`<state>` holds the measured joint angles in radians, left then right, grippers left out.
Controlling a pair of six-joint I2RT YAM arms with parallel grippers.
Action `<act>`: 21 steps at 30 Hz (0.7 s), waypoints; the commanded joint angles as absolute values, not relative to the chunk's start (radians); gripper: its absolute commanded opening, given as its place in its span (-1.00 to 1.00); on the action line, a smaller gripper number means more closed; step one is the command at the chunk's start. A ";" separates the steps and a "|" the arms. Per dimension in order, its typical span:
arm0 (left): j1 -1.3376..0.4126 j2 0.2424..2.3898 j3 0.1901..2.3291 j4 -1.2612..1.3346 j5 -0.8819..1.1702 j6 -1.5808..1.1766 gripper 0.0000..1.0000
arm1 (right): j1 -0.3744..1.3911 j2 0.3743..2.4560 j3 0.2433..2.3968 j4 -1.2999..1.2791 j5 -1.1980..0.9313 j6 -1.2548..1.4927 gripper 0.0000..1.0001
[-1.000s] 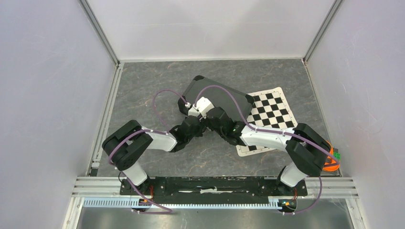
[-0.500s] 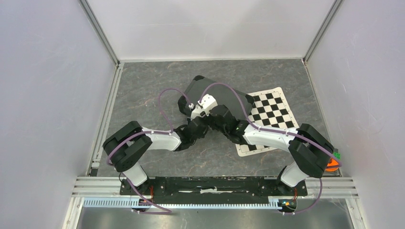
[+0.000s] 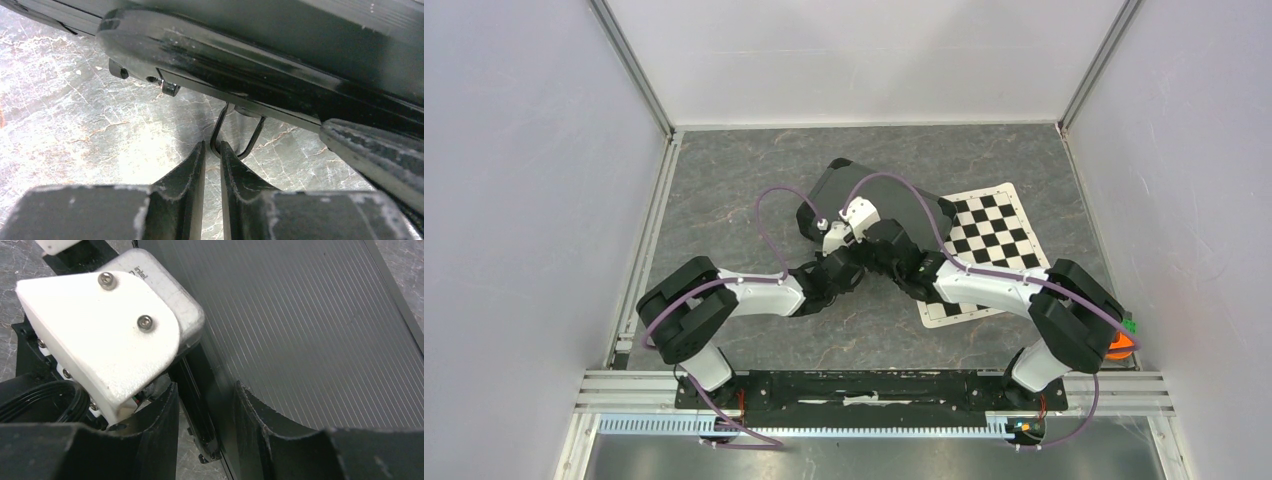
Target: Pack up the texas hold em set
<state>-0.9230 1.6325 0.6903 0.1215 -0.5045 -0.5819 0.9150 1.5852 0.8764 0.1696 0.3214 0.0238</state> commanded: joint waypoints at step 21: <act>-0.997 1.781 0.759 -0.388 -0.383 -0.713 -0.60 | 0.887 1.686 0.808 -0.039 0.378 -0.006 -0.30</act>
<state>-0.9516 1.6608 0.7780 -0.0948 -0.5266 -0.7090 0.8936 1.5860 0.8726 0.1875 0.3038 0.0383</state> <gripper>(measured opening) 0.207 0.432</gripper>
